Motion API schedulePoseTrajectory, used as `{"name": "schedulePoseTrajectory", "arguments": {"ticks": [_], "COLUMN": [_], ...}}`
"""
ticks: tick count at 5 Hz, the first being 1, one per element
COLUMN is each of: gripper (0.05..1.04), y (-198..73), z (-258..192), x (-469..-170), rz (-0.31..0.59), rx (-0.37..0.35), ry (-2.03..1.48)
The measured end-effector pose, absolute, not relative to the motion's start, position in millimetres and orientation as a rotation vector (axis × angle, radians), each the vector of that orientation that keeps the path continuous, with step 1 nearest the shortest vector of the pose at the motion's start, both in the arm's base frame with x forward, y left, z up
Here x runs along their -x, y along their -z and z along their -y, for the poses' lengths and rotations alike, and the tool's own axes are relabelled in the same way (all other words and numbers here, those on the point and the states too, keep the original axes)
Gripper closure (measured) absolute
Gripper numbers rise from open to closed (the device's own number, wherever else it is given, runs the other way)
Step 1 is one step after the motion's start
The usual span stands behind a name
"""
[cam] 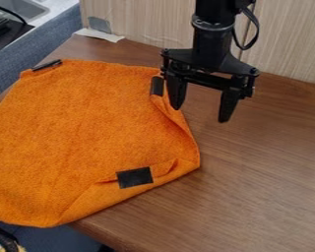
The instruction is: Fold the cloth from top right to the center
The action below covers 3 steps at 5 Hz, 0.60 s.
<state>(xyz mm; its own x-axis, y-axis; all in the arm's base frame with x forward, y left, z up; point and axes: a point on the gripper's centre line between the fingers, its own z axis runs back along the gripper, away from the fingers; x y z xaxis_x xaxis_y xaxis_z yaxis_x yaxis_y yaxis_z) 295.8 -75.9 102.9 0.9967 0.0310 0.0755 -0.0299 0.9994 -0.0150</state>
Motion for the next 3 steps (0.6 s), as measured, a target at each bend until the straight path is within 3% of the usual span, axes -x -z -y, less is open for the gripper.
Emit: {"name": "schedulePoseTrajectory", "arguments": {"ticks": [1, 3], "gripper": [0.083, 0.083], "y": [-95, -86], "z": [76, 26], "x": [-295, -322], "rz": [0.048, 0.029], "rx": [0.009, -0.013], "ry": [-0.032, -0.197]}}
